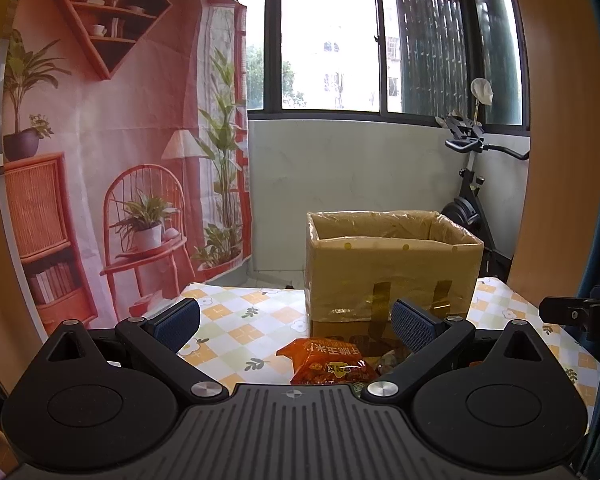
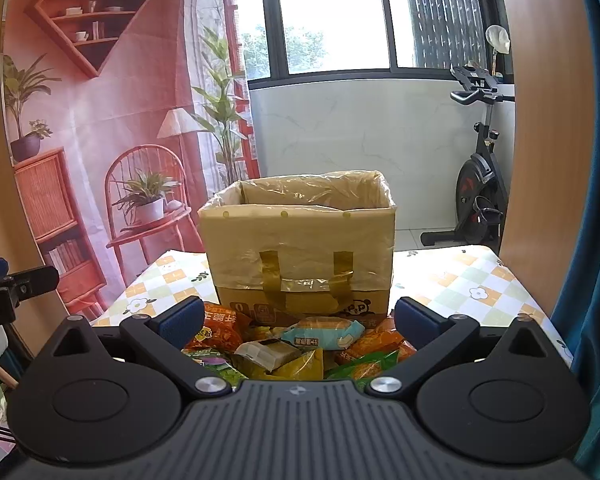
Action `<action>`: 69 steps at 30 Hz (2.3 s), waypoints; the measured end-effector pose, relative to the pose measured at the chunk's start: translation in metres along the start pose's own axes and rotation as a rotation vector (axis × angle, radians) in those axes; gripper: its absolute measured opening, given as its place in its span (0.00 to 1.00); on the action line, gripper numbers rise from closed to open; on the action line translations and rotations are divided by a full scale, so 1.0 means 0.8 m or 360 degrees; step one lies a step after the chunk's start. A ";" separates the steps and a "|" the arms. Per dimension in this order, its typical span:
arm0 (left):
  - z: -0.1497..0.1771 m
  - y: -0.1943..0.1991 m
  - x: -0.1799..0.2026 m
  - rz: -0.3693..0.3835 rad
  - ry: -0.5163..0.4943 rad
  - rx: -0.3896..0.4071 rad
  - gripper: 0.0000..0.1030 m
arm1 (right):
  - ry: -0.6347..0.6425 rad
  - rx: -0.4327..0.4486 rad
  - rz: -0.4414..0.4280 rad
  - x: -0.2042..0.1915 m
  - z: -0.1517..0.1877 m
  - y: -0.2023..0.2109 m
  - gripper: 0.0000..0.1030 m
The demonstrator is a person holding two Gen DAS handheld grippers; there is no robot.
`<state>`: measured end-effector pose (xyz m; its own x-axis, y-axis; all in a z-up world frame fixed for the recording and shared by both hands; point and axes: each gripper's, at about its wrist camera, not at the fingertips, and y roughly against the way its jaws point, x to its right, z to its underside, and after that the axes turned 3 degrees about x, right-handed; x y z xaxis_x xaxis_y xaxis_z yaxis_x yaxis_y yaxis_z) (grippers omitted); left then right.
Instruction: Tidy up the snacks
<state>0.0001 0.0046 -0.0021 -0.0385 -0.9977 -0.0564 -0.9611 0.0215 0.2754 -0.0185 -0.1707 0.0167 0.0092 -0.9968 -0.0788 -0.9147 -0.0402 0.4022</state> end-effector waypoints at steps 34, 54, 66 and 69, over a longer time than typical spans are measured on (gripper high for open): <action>0.002 0.000 0.002 -0.0001 0.0007 -0.0004 1.00 | 0.0001 -0.0002 0.0012 0.005 0.003 -0.001 1.00; 0.004 -0.001 0.002 0.0004 0.0004 -0.0013 1.00 | 0.0003 -0.0005 0.0013 0.006 0.003 -0.001 1.00; 0.005 -0.004 0.000 0.0010 0.0031 -0.0058 1.00 | 0.0004 -0.0019 0.0021 0.008 0.009 -0.005 1.00; 0.004 -0.011 -0.007 0.0017 0.0058 -0.0090 1.00 | -0.0019 -0.0030 0.0036 0.013 0.012 -0.009 1.00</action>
<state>0.0081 0.0104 -0.0075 -0.0377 -0.9991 -0.0182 -0.9436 0.0296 0.3297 -0.0161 -0.1799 0.0042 -0.0164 -0.9966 -0.0805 -0.9069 -0.0191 0.4209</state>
